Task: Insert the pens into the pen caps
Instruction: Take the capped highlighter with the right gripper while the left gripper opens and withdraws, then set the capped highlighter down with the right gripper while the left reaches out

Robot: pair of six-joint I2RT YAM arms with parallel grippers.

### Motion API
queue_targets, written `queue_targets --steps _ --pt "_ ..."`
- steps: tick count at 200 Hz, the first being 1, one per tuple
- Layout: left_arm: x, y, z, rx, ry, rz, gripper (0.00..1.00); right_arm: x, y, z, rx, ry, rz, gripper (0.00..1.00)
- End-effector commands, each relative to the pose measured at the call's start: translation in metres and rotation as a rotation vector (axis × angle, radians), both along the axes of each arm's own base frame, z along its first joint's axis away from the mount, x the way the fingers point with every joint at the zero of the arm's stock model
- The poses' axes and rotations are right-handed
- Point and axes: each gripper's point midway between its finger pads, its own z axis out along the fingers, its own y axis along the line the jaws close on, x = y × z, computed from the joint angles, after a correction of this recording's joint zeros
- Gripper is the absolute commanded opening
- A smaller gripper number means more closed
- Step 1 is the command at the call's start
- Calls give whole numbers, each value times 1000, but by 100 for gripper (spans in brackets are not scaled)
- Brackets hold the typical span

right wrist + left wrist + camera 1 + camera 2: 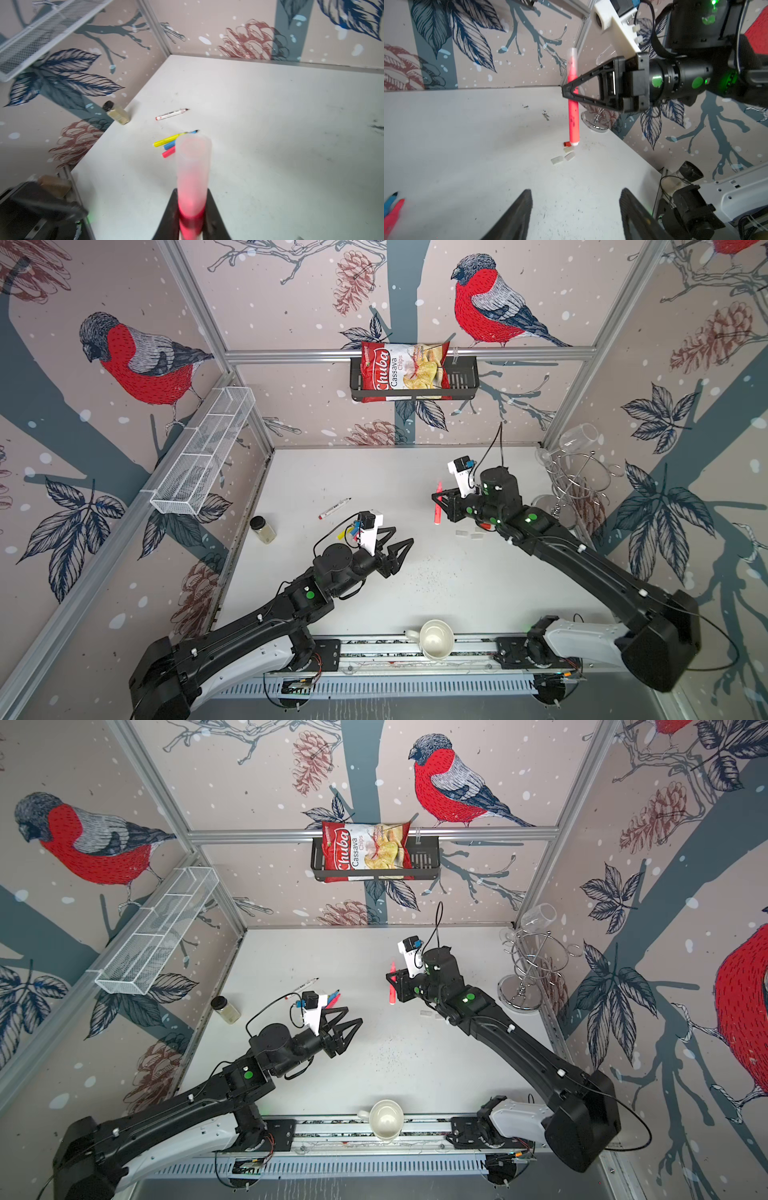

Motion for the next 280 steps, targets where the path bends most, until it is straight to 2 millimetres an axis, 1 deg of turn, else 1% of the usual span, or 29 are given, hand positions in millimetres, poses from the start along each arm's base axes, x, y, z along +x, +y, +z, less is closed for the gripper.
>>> queue_targets --steps 1,19,32,53,62,83,100,127,159,173,184,197,221,240,266,280 --pt "3 10 -20 33 67 54 67 26 -19 -27 -68 95 -101 5" --pt "2 16 -27 35 87 72 67 48 -30 -43 -108 143 -153 5" --pt "1 18 -28 32 94 78 67 62 -36 -55 -140 172 -191 8" --pt "0 21 -31 40 101 82 67 84 -42 -73 -199 221 -233 7" --pt "-1 22 -31 43 101 84 67 93 -44 -82 -224 244 -245 6" --pt "-2 23 -31 47 103 83 67 111 -51 -96 -273 266 -280 6" --pt "-4 25 -29 36 101 80 67 127 -63 -109 -321 288 -319 6" --pt "-5 29 -27 22 95 85 67 146 -82 -132 -370 340 -376 6" --pt "-7 31 -28 17 93 89 67 164 -105 -165 -427 395 -412 9" --pt "-8 31 -28 15 94 85 67 174 -120 -179 -466 421 -441 9" --pt "-8 31 -27 14 95 80 67 180 -129 -187 -489 440 -453 9" --pt "-8 31 -26 13 94 83 67 188 -139 -193 -514 453 -472 9" --pt "-8 31 -24 6 91 84 67 200 -150 -201 -571 462 -496 9" --pt "-7 30 -23 1 91 81 67 208 -150 -206 -585 473 -491 9" --pt "-8 29 -20 -2 91 76 67 218 -148 -212 -602 482 -486 12" --pt "-8 29 -18 -6 89 75 67 222 -152 -216 -617 486 -495 14"
